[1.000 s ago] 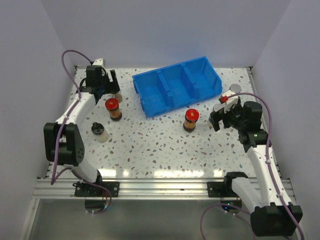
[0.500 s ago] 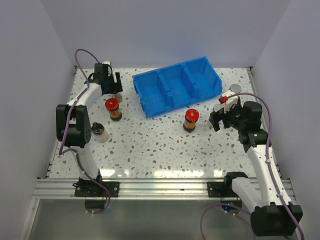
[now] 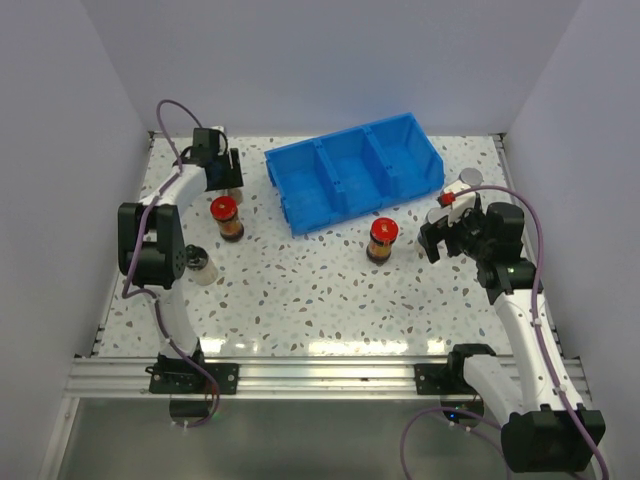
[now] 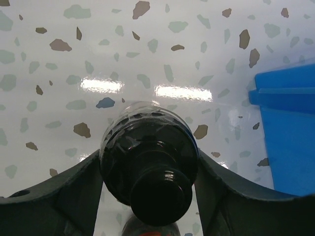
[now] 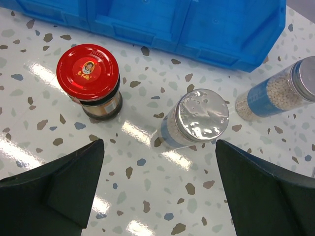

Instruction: Organize the condiment bottles

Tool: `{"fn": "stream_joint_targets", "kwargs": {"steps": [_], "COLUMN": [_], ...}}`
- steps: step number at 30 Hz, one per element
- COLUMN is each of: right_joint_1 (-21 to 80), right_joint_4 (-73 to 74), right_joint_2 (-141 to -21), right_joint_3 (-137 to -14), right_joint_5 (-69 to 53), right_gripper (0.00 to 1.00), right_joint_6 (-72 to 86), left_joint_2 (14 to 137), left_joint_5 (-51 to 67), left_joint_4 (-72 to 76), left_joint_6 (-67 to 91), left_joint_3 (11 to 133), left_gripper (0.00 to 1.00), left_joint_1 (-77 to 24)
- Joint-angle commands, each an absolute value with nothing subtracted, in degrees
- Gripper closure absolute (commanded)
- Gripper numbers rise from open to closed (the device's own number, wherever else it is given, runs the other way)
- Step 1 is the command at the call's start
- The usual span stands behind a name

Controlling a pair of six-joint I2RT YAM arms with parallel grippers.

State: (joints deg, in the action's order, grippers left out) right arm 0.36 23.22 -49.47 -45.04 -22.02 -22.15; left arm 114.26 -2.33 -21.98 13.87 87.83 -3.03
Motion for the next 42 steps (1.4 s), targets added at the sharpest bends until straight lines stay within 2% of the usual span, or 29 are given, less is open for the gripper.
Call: {"fn": "stream_joint_targets", "kwargs": {"steps": [1,2,5,11,20,30,42], "right_joint_1": [0.4,0.4,0.4,0.4,0.4,0.4,0.4], "right_joint_4": [23.2,23.4,23.3,23.2,23.2,23.1,23.1], "right_joint_2": [-49.1,-49.0,-48.8,-48.9,-49.0,-49.1,-49.3], "right_joint_3": [-47.1,-47.1,-47.0,-46.9,-46.8,-46.8,-46.8], "right_joint_5": [-21.7,-21.7,-21.6,-21.9,-21.9,-21.6,-21.5], "right_gripper": [0.02,0.01,0.02,0.01,0.01,0.01,0.01], "right_joint_6": [-22.9,-22.9,-22.9,-22.9,-23.1,-23.3,-23.3], "left_joint_2": [111.5,110.7,107.1,99.1,100.4,115.8,121.4], "left_joint_5": [-3.7,-3.6,-3.2,-3.6,0.4,6.1,5.1], "left_joint_4": [-21.1,-20.8,-18.9,-15.0,-17.5,-24.3,-24.6], "left_joint_6": [11.8,11.6,11.6,10.9,12.0,14.8,13.4], "left_joint_3": [89.8,89.7,88.6,88.3,98.3,115.0,114.1], "left_gripper": [0.63,0.72,0.86,0.99,1.00,1.00,1.00], "left_joint_1": [-2.8,-2.8,-3.0,-5.3,-13.4,-18.7,-21.1]}}
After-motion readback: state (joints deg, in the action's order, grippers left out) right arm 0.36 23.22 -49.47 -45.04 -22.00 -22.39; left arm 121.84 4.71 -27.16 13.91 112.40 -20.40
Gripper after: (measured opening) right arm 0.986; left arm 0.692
